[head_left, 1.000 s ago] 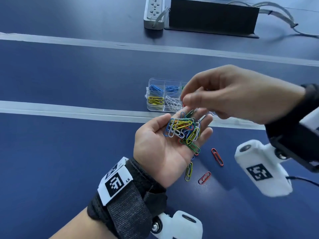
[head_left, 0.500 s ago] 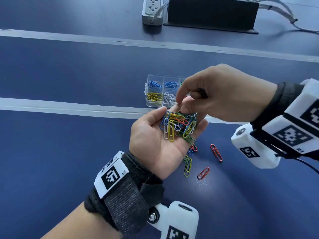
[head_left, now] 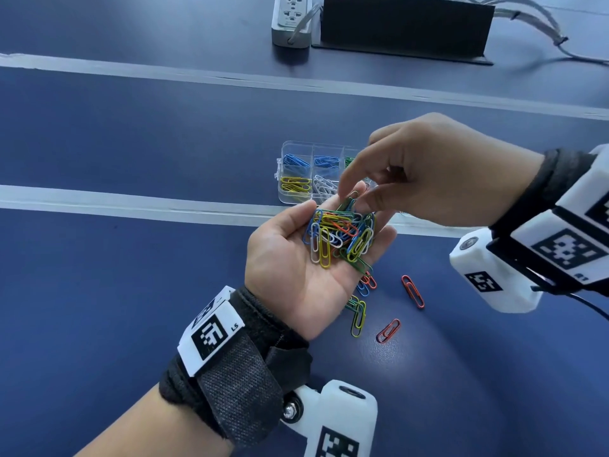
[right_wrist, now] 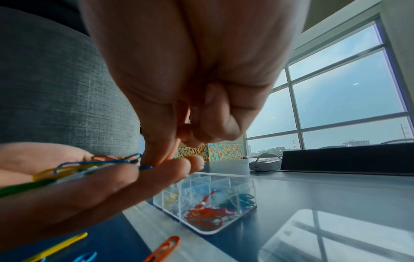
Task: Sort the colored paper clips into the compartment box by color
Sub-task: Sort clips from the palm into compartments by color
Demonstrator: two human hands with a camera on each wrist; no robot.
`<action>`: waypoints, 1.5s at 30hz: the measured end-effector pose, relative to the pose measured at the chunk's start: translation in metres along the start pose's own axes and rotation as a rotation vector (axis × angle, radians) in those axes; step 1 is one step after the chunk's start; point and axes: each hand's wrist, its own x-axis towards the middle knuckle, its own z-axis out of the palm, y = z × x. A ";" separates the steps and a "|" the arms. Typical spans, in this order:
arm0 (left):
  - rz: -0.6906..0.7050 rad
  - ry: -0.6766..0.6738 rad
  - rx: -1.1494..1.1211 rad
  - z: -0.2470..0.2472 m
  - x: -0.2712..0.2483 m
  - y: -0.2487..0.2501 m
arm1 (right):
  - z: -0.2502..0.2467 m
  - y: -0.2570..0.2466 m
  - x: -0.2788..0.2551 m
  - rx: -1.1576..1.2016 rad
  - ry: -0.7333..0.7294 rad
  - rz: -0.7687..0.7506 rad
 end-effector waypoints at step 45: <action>-0.054 0.063 0.107 0.004 0.001 -0.002 | -0.037 -0.017 0.013 0.042 -0.230 0.003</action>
